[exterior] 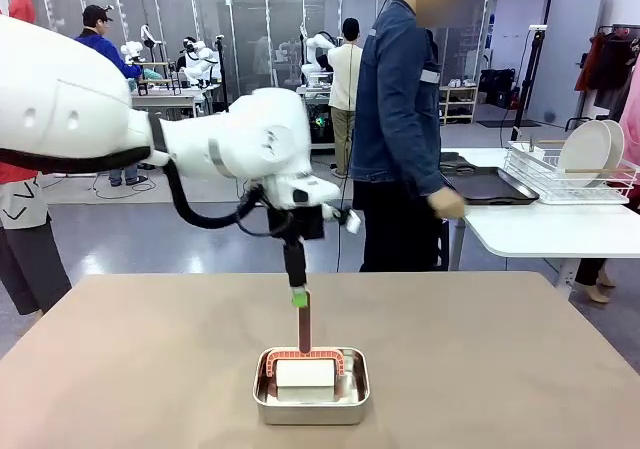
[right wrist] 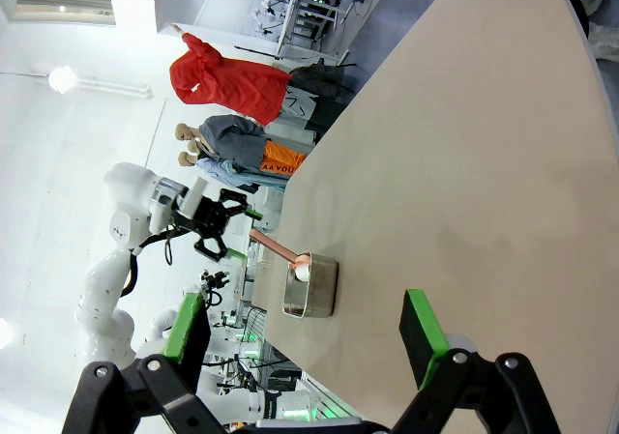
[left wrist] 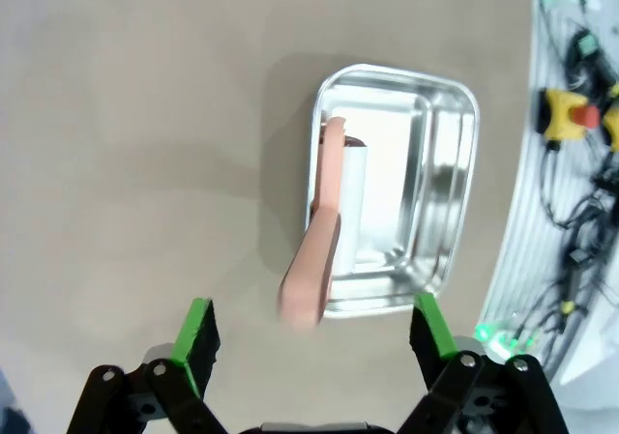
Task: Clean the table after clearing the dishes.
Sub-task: Place the Lint Roller back on top of the Airtight Container.
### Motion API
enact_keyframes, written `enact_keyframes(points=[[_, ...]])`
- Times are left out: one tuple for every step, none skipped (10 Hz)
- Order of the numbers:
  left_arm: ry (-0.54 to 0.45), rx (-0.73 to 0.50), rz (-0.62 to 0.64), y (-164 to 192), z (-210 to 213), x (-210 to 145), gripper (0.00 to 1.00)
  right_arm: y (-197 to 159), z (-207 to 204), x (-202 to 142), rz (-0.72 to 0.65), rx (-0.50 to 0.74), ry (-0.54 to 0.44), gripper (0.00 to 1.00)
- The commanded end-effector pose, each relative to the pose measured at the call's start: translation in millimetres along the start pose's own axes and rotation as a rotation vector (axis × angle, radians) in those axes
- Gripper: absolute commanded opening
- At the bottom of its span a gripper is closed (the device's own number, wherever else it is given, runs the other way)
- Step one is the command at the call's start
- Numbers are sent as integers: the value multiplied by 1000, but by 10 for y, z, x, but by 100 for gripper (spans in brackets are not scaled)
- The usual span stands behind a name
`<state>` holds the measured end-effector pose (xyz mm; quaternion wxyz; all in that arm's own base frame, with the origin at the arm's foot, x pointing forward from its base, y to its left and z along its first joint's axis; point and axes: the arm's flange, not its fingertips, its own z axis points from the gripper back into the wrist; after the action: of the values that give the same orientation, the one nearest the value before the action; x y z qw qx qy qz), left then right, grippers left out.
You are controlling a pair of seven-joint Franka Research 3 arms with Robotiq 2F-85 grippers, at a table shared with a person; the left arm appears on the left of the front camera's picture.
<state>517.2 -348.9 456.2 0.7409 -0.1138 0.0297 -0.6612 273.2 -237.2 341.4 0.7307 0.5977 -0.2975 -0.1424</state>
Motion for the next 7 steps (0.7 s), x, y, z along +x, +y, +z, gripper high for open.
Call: enact_keyframes(points=[[-212, -94, 182, 19, 557, -754, 100, 32, -11, -24, 10, 4, -10, 100], [-374, -133, 235, -145, 792, -1306, 100, 32, -11, -24, 10, 4, -10, 100], [-535, -156, 288, -304, 868, -1849, 100, 32, -11, -24, 10, 4, -10, 100], [-721, -173, 342, -479, 847, -2405, 100, 32, -11, -24, 10, 4, -10, 100], [-911, -118, 452, -739, 757, -3105, 100, 32, -11, -24, 10, 4, -10, 100], [-1026, -99, 504, -901, 641, -3536, 100, 32, -11, -24, 10, 4, -10, 100], [-1142, -83, 594, -1015, 469, -3979, 100, 32, -11, -24, 10, 4, -10, 100]])
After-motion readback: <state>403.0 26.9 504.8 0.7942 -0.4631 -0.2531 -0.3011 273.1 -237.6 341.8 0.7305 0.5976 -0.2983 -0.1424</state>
